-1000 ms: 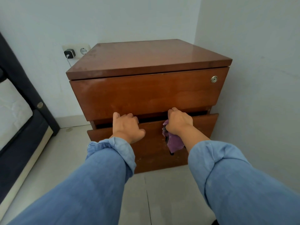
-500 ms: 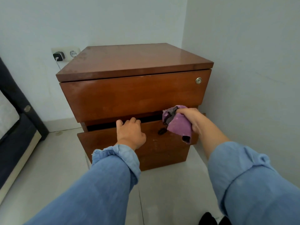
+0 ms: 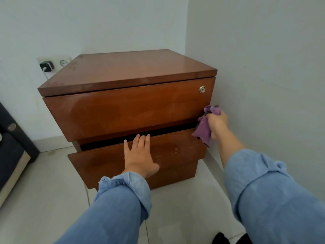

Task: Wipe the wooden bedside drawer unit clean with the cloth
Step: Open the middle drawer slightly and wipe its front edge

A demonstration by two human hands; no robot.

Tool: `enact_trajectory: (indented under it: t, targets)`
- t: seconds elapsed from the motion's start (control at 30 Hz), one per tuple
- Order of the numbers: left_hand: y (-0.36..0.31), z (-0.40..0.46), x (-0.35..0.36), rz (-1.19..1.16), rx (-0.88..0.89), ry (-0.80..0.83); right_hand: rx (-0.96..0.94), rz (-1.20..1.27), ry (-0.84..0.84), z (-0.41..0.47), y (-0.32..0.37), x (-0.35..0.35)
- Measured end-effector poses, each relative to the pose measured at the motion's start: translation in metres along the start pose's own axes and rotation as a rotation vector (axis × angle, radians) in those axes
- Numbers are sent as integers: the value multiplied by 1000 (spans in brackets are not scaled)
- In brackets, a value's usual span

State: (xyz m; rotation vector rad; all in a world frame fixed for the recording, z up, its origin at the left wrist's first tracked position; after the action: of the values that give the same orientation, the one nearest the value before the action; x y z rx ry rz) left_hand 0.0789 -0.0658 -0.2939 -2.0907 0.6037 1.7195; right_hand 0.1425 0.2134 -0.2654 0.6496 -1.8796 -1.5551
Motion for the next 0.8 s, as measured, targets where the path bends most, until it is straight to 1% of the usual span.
enact_trajectory:
  t: [0.07,0.13,0.2,0.3,0.5,0.63,0.7,0.77,0.8]
  targets:
    - [1,1,1,4,20,-44,-52,-343,-42,9,-16,7]
    - [1,2,1,0,32,-71,-113,-744,-138,6,-19,13]
    - [2,4,2,-5,35,-93,-126,-958,-191,0,-20,20]
    - [2,6,3,7,29,-124,-140,-1115,-221,-12,-20,29]
    - [2,9,4,-1,9,-153,-303,-1446,-60,-46,-34,90]
    - [3,8,1,-20,42,-115,-335,-1608,3,-58,-33,102]
    - [9,6,-2,-1,65,-74,-362,-1640,3,-61,-23,98]
    - [25,-1,-3,59,27,-69,-393,-1618,18,-63,-13,94]
    - [36,-6,-3,86,-8,-78,-393,-1562,37,-63,-10,93]
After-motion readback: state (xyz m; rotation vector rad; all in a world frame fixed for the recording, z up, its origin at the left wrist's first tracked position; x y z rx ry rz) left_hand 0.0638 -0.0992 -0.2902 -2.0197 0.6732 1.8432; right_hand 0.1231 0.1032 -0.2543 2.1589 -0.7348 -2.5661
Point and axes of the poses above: each hand's wrist, its own z-axis towards the middle knuckle, its own x-axis out of the palm, y = z × x, the point moved 9 cm from there along z, towards the middle knuckle, and after that the axes turned 12 degrees about y, right-handed, at the moved point
